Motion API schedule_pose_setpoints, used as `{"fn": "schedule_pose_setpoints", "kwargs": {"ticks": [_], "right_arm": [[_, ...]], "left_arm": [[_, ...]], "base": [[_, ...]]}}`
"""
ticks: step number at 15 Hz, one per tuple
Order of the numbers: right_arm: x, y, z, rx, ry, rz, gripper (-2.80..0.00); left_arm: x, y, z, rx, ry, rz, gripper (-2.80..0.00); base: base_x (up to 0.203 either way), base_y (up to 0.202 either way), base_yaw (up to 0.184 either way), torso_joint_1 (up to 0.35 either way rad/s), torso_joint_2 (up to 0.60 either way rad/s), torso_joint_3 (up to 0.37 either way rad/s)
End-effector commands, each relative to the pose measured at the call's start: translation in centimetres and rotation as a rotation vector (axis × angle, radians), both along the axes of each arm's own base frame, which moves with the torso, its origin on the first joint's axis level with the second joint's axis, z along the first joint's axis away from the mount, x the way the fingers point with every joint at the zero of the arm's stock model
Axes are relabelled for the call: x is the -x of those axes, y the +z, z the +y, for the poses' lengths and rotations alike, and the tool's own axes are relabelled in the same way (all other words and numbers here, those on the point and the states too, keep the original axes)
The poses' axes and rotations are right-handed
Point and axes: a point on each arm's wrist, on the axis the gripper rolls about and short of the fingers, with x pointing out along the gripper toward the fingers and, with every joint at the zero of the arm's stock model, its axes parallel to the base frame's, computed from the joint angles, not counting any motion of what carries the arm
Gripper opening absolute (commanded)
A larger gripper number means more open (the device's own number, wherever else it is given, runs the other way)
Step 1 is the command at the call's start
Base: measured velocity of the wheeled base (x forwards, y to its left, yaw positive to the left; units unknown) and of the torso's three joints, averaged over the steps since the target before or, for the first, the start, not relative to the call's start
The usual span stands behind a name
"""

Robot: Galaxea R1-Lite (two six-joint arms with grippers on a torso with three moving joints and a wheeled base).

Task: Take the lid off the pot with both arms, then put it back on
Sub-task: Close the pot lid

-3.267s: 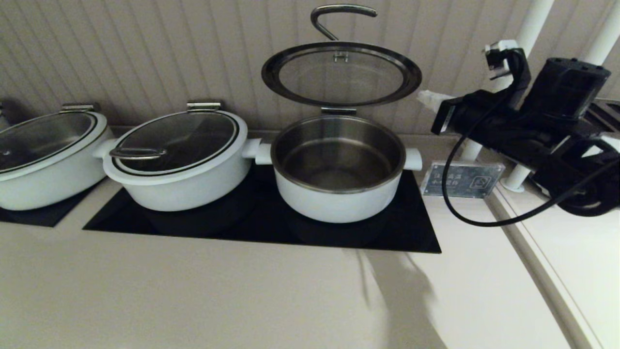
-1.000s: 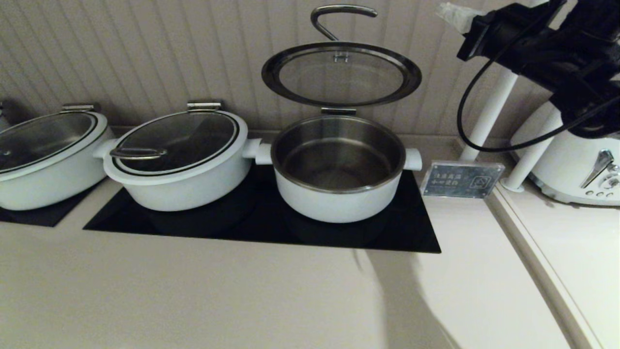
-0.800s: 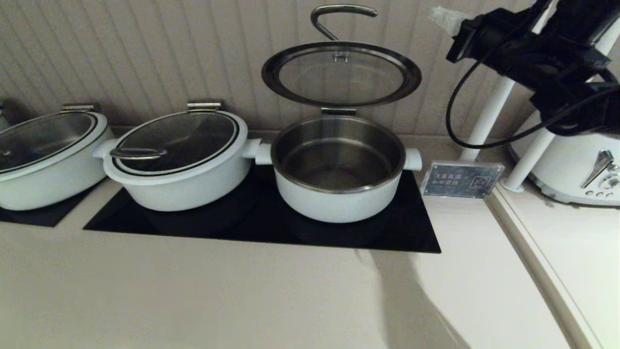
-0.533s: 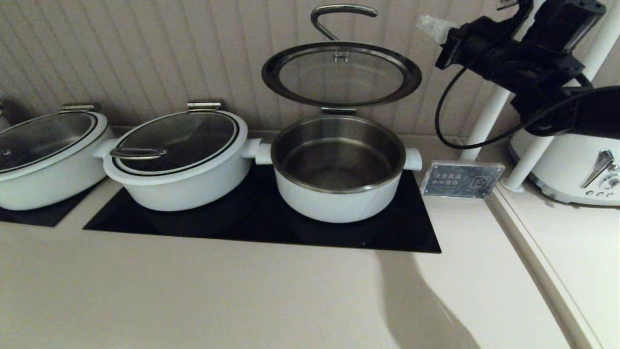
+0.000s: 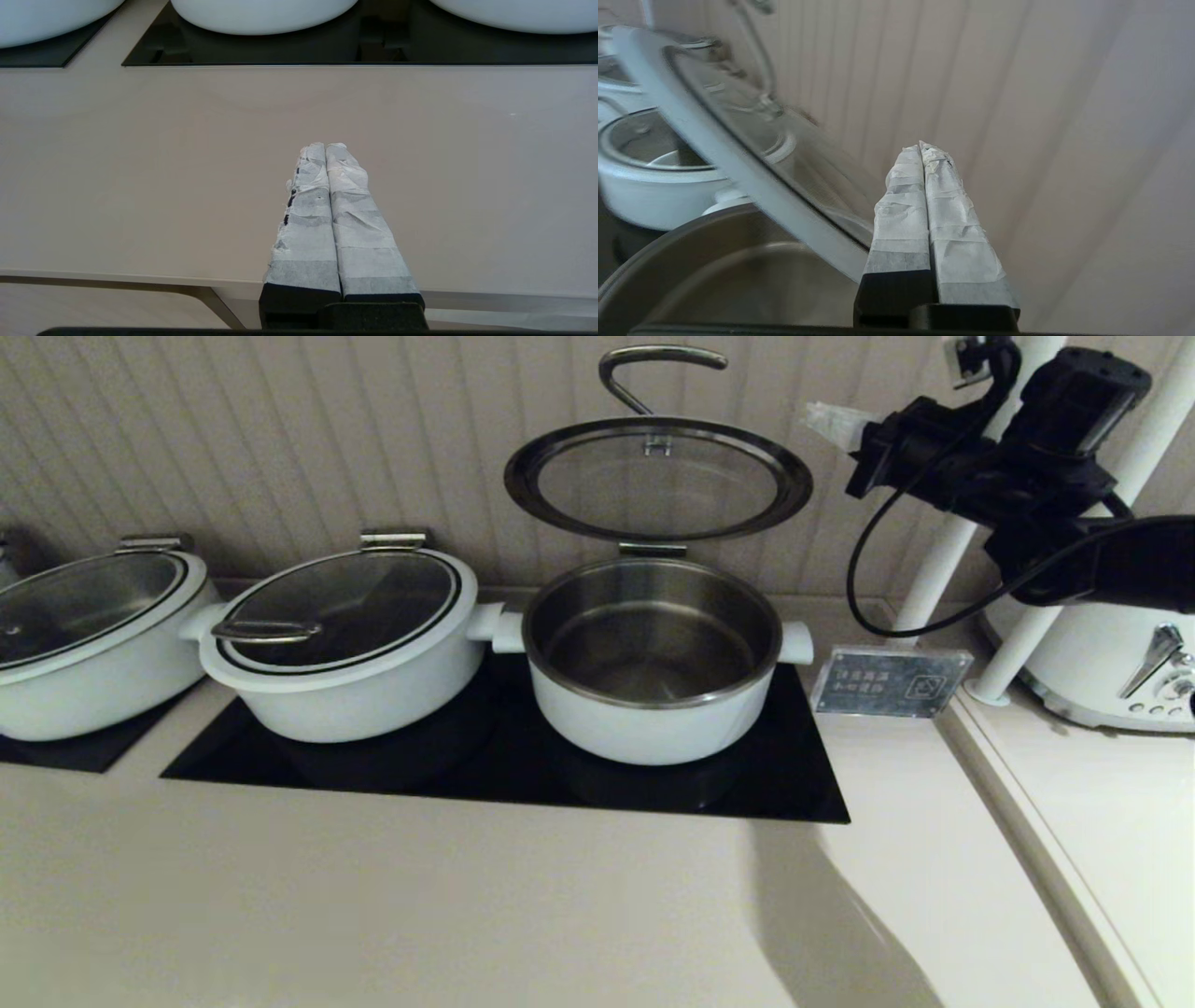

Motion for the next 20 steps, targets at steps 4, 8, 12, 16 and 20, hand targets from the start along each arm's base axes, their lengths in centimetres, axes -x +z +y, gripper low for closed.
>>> {"fn": "schedule_pose_setpoints", "kwargs": {"ticks": [4, 8, 12, 16, 20], "right_arm": [[-0.70, -0.84, 0.21, 0.014, 0.028, -0.001, -2.80], [-0.83, -1.11, 0.46, 0.021, 0.042, 0.001, -2.80], [-0.80, -1.21, 0.62, 0.029, 0.061, 0.003, -2.80], [-0.64, -1.15, 0.56, 0.035, 0.073, 0.006, -2.80], [-0.39, -1.15, 0.53, 0.036, 0.073, 0.017, -2.80]], "left_arm": [[0.00, -0.01, 0.00, -0.001, 0.000, 0.000, -2.80], [0.01, 0.03, 0.00, -0.001, 0.000, -0.001, -2.80], [0.00, -0.01, 0.00, -0.001, 0.000, 0.000, -2.80], [0.00, -0.01, 0.00, 0.001, 0.000, 0.000, -2.80], [0.01, 0.02, 0.00, 0.000, 0.000, -0.001, -2.80]], "base": [[0.000, 0.000, 0.000, 0.000, 0.00, 0.000], [0.000, 0.000, 0.000, 0.000, 0.00, 0.000], [0.000, 0.000, 0.000, 0.000, 0.00, 0.000], [0.000, 0.000, 0.000, 0.000, 0.00, 0.000], [0.000, 0.000, 0.000, 0.000, 0.00, 0.000]]}}
